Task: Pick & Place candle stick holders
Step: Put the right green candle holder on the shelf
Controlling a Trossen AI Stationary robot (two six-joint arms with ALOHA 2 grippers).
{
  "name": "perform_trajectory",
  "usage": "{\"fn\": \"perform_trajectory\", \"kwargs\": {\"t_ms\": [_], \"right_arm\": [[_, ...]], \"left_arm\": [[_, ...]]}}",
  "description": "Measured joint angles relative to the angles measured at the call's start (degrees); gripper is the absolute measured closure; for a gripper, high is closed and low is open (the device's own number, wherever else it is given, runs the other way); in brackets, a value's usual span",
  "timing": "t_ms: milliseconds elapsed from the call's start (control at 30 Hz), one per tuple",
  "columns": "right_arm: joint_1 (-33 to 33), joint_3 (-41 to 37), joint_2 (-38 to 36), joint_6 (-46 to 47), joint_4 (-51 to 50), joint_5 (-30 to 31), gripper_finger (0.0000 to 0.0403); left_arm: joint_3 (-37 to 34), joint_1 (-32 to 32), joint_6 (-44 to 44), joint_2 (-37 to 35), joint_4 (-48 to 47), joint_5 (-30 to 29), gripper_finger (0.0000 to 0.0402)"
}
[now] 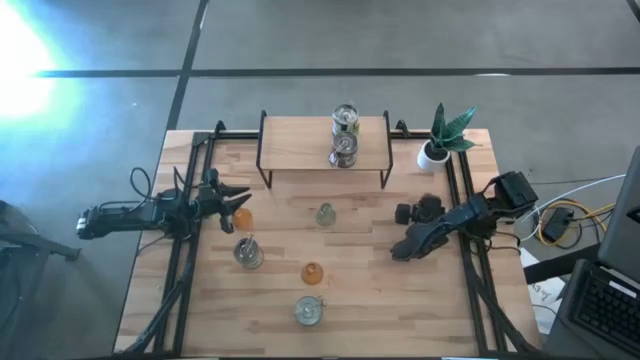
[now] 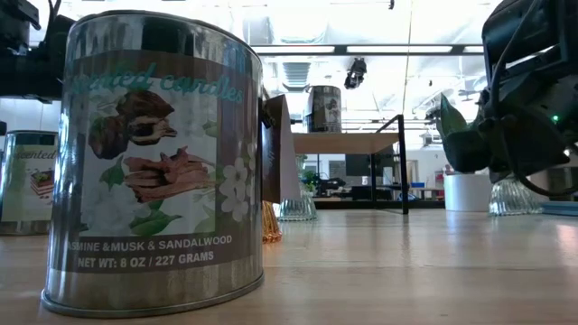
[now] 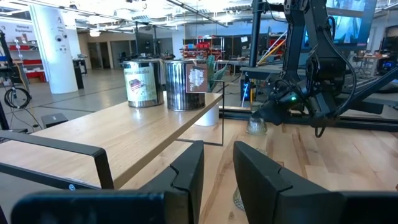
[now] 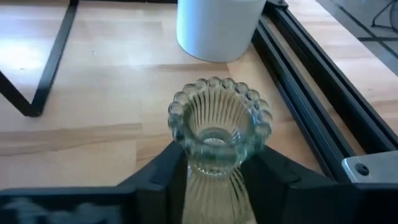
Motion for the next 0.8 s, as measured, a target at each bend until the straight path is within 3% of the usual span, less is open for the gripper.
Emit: {"fn": "perform_trajectory", "kwargs": {"t_ms": [433,633,800], "right_arm": [[0.0,0.0,-5.2,-1.5,-0.6,0.5,0.0299],[0.0,0.7,-17.7,-4.6,-7.6,7.3,0.0299],[-0.1,4.3,-31.2,-18.8,-10.5,14.0,0.0299]], "left_arm": [[0.0,0.0,0.0,0.0,0.0,0.0,0.031],[0.0,0.0,0.0,0.0,0.0,0.0,0.031],[0.0,0.0,0.0,0.0,0.0,0.0,0.031]]}}
